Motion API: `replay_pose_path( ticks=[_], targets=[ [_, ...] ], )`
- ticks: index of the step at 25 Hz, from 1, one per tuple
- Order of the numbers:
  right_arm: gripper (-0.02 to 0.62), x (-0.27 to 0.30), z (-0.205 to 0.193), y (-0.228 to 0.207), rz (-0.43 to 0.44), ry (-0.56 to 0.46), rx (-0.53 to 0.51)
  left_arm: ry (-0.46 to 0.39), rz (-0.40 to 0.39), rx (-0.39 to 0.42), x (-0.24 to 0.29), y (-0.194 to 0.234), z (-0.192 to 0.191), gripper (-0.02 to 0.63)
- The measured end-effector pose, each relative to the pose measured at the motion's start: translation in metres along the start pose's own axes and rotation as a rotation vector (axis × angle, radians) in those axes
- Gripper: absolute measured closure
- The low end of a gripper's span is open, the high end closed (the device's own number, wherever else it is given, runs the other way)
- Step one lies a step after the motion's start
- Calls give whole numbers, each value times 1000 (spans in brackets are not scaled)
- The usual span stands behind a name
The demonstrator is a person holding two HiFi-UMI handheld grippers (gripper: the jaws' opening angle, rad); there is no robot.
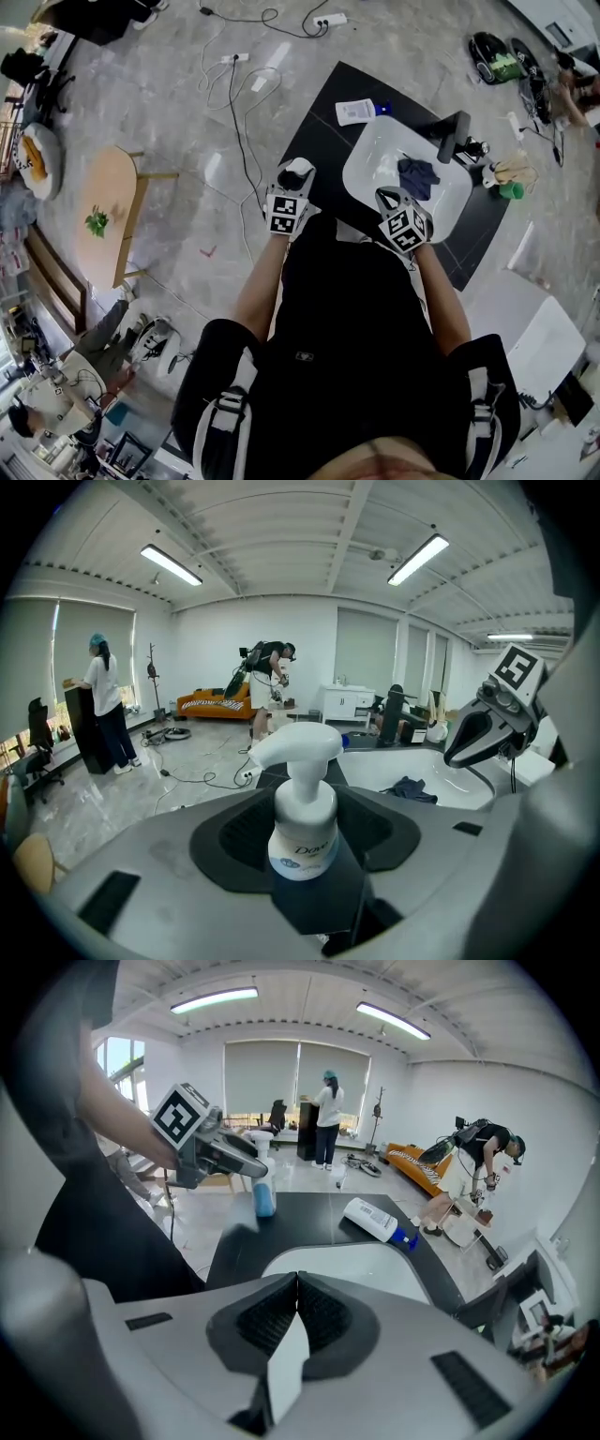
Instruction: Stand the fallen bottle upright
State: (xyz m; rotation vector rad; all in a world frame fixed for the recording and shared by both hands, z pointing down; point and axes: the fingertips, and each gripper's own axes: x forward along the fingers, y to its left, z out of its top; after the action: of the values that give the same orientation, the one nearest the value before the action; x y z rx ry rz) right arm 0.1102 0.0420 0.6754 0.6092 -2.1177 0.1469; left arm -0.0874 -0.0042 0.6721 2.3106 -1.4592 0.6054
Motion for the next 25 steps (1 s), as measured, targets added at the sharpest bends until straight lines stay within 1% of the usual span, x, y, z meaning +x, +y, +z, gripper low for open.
replay_pose_path(
  ticks=[6,13,20,23,25],
  targets=[
    [535,0,1,6,6,4,-10,14,10,-1,-1,0,-3,394],
    [535,-5,-3,7,-13,12,16,0,-45,-7,-4,-3,-1,394],
    [535,-4,-6,1,-35,1,63,27,-68,-18,-12,-8,-9,377],
    [535,-2,0,-1,-34,-13,72,35,-67,-19,-18,-6,-11,377],
    [535,-3,6,0,-25,-30,60,41,-51,-24,-25,-3,-13,377]
  ],
)
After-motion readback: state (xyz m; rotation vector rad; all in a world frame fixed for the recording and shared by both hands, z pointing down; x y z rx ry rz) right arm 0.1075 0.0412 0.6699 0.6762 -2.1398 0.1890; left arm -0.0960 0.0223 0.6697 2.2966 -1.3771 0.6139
